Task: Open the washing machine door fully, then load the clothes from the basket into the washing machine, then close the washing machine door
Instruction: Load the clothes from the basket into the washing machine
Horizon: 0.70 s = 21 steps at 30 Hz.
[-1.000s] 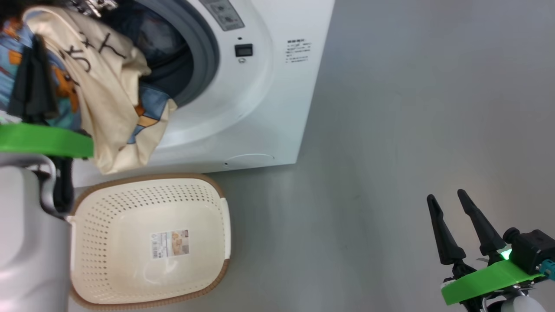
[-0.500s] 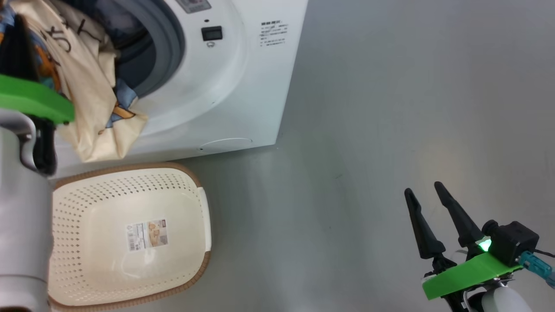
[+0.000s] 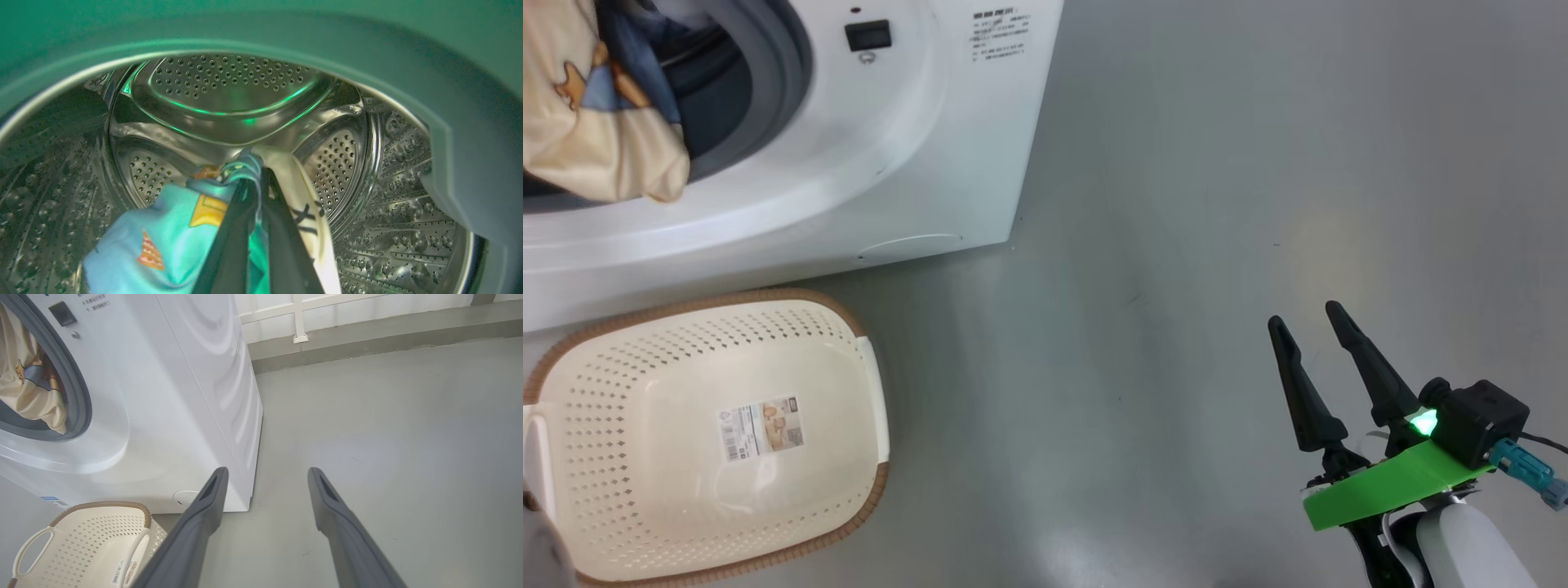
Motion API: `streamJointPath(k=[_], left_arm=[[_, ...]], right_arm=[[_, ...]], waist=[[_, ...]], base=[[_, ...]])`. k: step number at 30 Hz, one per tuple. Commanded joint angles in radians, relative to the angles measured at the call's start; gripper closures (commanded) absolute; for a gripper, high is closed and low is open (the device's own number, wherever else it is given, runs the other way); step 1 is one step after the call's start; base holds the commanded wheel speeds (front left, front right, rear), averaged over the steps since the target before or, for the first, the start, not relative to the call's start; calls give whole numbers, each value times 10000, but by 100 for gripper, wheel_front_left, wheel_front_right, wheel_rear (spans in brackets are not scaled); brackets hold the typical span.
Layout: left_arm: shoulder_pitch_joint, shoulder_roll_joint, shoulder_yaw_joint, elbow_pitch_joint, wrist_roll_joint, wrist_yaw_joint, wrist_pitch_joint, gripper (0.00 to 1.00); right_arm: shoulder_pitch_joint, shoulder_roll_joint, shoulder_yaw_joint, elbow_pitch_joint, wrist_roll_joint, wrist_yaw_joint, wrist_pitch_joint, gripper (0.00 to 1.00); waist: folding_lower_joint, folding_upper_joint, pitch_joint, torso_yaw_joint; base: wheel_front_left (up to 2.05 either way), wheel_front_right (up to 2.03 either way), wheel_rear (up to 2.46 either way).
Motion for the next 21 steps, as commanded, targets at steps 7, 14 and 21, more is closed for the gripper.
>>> streamJointPath(k=[7, 14, 21], left_arm=[[537, 136, 700, -73, 628, 17, -88, 0], [670, 12, 861, 335, 962, -37, -88, 0], [903, -164, 1025, 679, 1004, -65, -88, 0]], right_arm=[[-40, 16, 227, -232, 19, 16, -48, 0], [-89, 5, 220, -250, 27, 16, -48, 0], [-116, 4, 231, -240, 33, 16, -48, 0]], waist=[[0, 0, 128, -109], [0, 0, 170, -68], [0, 0, 157, -45]], base=[[0, 0, 0], [0, 0, 0], [0, 0, 0]])
